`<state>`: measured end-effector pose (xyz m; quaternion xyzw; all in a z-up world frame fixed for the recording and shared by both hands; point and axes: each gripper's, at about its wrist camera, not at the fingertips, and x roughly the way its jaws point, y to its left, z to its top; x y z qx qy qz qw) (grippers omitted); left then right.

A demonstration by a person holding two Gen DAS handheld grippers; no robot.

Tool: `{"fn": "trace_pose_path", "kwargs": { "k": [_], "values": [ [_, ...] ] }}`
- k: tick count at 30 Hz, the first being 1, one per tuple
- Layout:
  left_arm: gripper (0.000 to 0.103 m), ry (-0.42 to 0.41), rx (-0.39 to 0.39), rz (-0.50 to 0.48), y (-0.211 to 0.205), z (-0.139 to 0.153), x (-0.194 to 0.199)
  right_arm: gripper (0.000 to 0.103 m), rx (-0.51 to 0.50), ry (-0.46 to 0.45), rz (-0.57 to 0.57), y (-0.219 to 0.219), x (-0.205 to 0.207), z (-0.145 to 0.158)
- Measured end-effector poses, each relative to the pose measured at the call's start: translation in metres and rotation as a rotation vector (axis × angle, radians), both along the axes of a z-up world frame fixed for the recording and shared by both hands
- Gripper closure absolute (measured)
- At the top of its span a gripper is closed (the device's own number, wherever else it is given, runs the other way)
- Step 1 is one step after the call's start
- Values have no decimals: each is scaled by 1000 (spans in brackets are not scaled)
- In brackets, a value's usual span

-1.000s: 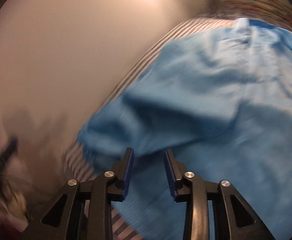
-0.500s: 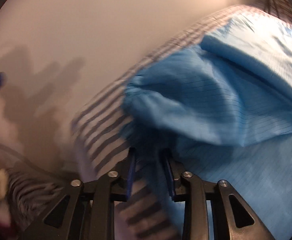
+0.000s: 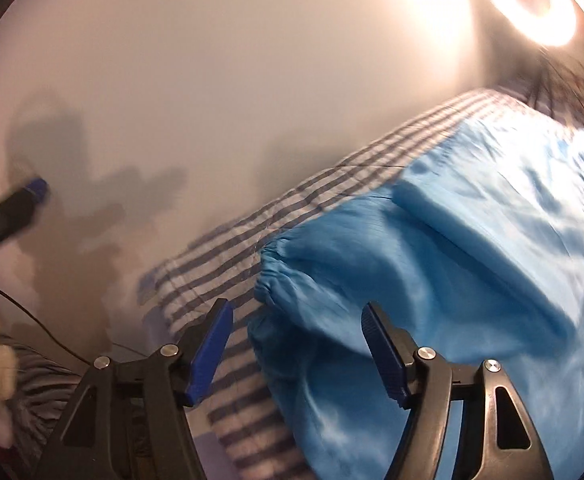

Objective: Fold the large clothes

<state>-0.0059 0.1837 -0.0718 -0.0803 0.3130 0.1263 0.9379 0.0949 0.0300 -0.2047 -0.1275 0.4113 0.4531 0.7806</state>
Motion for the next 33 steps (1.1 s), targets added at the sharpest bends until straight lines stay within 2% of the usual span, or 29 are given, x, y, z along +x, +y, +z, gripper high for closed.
{"fn": "trace_pose_path", "kwargs": {
  "k": [2, 5, 8, 11, 14, 15, 16, 17, 18, 21, 22, 23, 25, 28, 30, 31, 33],
  "values": [
    [59, -1, 3, 7, 2, 0, -1, 89, -34, 4, 14, 8, 0, -8],
    [59, -5, -2, 18, 6, 1, -2, 101, -43, 40, 45, 4, 1, -14],
    [59, -2, -6, 18, 9, -1, -2, 101, 11, 67, 96, -21, -11, 3],
    [59, 3, -7, 10, 8, -2, -1, 101, 31, 57, 138, -35, -24, 17],
    [59, 9, 4, 2, 2, -3, 1, 98, 59, 80, 229, -49, -42, 29],
    [59, 13, 8, -1, 0, -4, 3, 97, 16, 75, 309, -50, -57, 24],
    [59, 17, 9, -4, -1, -5, 3, 92, -21, 40, 314, -50, -62, 21],
    [59, 23, 10, -8, -3, -6, 4, 77, -46, 16, 306, -52, -63, 19],
    [59, 27, 11, -10, -3, -7, 4, 72, -53, 8, 294, -55, -63, 18],
    [59, 57, 0, -29, -4, -15, 8, 70, 21, 79, 233, -79, -47, 21],
    [59, 77, -21, -40, -4, -20, 11, 65, 70, 109, 200, -93, -37, 25],
    [59, 86, -32, -45, -4, -22, 12, 55, 106, 127, 164, -105, -29, 28],
    [56, 121, -70, -63, -5, -31, 18, 42, 140, 146, 43, -127, -3, 30],
    [55, 171, -108, -95, -11, -43, 28, 43, 122, 170, -151, -150, 38, 24],
    [55, 199, -114, -110, -18, -51, 33, 53, 130, 199, -266, -161, 67, 15],
    [55, 207, -115, -114, -19, -53, 36, 58, 143, 214, -282, -163, 74, 12],
    [55, 221, -110, -116, -23, -58, 42, 61, 167, 235, -314, -161, 91, 8]
  ]
}}
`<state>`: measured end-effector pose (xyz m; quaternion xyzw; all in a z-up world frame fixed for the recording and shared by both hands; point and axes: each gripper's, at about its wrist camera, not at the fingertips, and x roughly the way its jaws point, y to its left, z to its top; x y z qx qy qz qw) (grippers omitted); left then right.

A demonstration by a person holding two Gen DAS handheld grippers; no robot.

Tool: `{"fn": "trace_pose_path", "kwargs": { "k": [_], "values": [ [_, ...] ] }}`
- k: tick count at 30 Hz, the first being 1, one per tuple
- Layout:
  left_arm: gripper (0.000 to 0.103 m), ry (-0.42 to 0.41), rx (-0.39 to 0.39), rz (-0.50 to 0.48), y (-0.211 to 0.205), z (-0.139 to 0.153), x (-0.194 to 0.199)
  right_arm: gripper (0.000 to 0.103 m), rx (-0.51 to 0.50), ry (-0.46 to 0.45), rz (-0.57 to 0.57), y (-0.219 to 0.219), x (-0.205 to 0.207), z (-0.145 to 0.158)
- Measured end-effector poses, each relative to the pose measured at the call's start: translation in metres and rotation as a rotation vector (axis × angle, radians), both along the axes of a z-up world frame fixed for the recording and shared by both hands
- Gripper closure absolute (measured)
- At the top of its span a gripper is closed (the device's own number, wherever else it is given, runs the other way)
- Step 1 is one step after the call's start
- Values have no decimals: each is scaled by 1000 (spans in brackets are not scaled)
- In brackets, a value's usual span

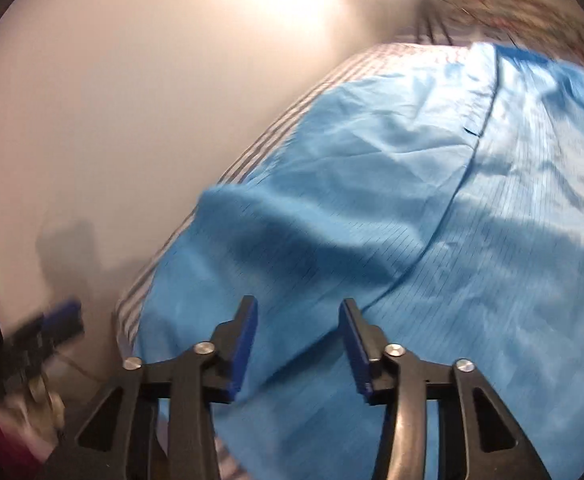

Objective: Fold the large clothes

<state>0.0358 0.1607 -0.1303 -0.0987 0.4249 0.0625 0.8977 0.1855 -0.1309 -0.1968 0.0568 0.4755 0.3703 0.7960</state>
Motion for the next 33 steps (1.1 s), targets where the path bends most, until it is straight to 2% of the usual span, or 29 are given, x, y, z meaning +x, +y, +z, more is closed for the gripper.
{"fn": "trace_pose_path", "kwargs": {
  "k": [4, 7, 11, 14, 16, 18, 23, 24, 25, 27, 30, 33],
  "values": [
    [55, 23, 38, -1, -5, -12, 19, 67, -3, -38, 15, 28, 10, -1],
    [55, 54, 52, 8, -5, -26, 35, 68, -11, -53, 48, 49, 12, -4],
    [55, 162, -30, 22, 5, -64, 47, 68, -80, -51, 70, 92, 25, -25],
    [55, 235, -42, 35, 7, -90, 42, 67, -131, -46, 82, 114, 30, -41],
    [55, 219, 3, 5, 2, -89, 35, 67, -176, -68, 91, 126, 30, -48],
    [55, 211, 5, 1, 2, -86, 31, 67, -196, -93, 107, 130, 26, -44],
    [55, 102, -47, 21, 12, -54, 25, 67, -72, -74, 109, 106, 14, -18],
    [51, 87, -46, 21, 14, -48, 29, 67, -60, -80, 106, 101, 11, -13],
    [42, 78, -55, 23, 18, -43, 35, 67, -55, -81, 107, 99, 11, -10],
    [35, 66, -106, 35, 28, -39, 50, 67, -48, -76, 107, 93, 9, -6],
    [35, 85, -150, 52, 40, -44, 76, 67, -37, -61, 92, 89, 16, -5],
    [35, 112, -141, 58, 43, -56, 99, 67, -11, -35, 69, 85, 26, -8]
  ]
}}
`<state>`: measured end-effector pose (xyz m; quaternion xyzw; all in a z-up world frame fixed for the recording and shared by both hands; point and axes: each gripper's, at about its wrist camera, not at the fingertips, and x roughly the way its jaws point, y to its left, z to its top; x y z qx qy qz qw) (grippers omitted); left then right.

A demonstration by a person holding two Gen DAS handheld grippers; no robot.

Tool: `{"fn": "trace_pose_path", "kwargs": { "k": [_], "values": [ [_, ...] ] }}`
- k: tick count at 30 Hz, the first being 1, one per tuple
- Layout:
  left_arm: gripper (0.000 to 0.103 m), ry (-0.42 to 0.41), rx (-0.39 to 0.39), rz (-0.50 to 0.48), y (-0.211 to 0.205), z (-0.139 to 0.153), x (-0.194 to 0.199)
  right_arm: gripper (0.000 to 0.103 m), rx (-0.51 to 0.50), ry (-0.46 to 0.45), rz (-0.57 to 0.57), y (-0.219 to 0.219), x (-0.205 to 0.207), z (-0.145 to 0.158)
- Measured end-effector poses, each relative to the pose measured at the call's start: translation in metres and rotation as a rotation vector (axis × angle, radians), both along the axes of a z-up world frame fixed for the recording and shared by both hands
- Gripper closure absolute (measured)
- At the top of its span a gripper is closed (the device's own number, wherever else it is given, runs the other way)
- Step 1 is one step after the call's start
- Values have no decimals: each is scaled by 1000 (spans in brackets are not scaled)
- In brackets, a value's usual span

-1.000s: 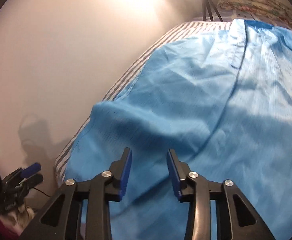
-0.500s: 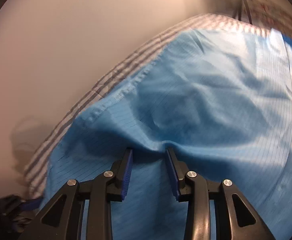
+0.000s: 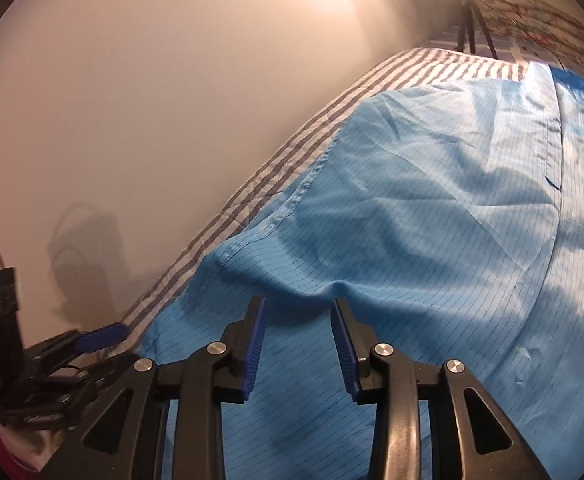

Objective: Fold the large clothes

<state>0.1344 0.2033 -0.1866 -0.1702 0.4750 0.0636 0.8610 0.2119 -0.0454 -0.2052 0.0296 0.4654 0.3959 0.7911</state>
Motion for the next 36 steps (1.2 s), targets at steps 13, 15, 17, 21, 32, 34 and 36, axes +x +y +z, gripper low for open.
{"fn": "trace_pose_path", "kwargs": {
  "k": [13, 15, 17, 21, 32, 34, 36],
  "values": [
    [97, -15, -36, -116, -28, -12, 4, 51, 4, 133, -53, 5, 34, -38],
    [96, -21, -15, -111, -25, -11, 4, 46, -6, 124, -52, 10, 36, -31],
    [75, -11, -13, -88, -21, -14, 5, 44, 19, 133, -46, 15, 39, -21],
    [51, 15, -45, -52, -9, -27, 11, 41, 38, 150, -48, 34, 49, -6],
    [101, -101, -12, -131, -29, -2, -9, 37, -50, 260, -92, 96, 78, -20],
    [101, -111, 25, -145, -36, 1, -9, 34, -76, 259, -92, 107, 82, -22],
    [102, -115, 46, -156, -41, 2, -9, 32, -112, 248, -85, 117, 82, -24]
  ]
}}
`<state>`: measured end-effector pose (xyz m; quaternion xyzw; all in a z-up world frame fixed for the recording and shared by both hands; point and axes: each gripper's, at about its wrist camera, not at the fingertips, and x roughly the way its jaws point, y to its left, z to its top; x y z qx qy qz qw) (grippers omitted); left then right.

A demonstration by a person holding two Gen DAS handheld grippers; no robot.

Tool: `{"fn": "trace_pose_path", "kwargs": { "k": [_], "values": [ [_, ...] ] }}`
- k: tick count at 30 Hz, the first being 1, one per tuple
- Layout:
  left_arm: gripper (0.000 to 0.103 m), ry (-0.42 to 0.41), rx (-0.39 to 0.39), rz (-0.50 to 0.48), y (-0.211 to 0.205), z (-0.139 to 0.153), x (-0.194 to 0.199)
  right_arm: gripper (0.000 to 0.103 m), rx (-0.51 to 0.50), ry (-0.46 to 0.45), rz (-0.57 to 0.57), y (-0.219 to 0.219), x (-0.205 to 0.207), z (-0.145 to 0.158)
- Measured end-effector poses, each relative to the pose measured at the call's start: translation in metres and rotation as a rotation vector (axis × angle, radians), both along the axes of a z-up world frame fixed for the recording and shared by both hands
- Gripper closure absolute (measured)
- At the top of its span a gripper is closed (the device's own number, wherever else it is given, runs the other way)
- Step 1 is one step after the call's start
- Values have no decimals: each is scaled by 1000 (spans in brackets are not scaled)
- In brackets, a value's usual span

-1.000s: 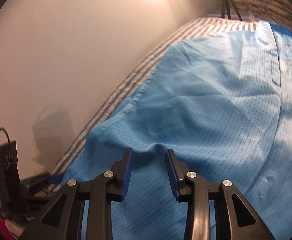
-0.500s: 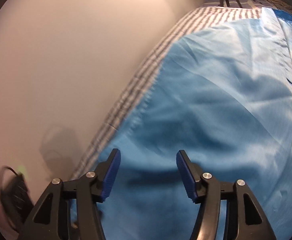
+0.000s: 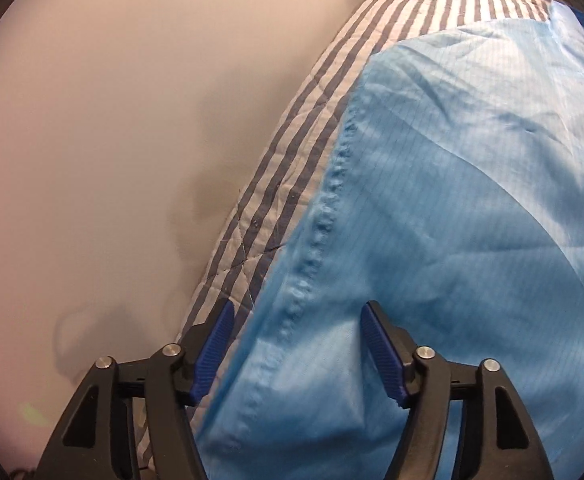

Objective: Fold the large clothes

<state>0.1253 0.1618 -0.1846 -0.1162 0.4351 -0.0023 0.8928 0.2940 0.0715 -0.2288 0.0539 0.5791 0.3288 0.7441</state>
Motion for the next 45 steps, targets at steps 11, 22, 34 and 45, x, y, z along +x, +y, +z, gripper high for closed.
{"fn": "trace_pose_path", "kwargs": {
  "k": [11, 22, 34, 45],
  "values": [
    [103, -15, 50, -24, -29, 5, 0, 80, -146, -56, 9, 19, 0, -11],
    [103, -79, 156, -109, -71, 29, -6, 103, 234, 48, -128, -82, 9, -4],
    [103, -134, 239, -248, -137, 53, -19, 103, 479, 23, -273, -203, 0, 2],
    [103, -49, 240, -416, -207, 28, -26, 103, 458, 70, -427, -308, -15, -40]
  ]
}}
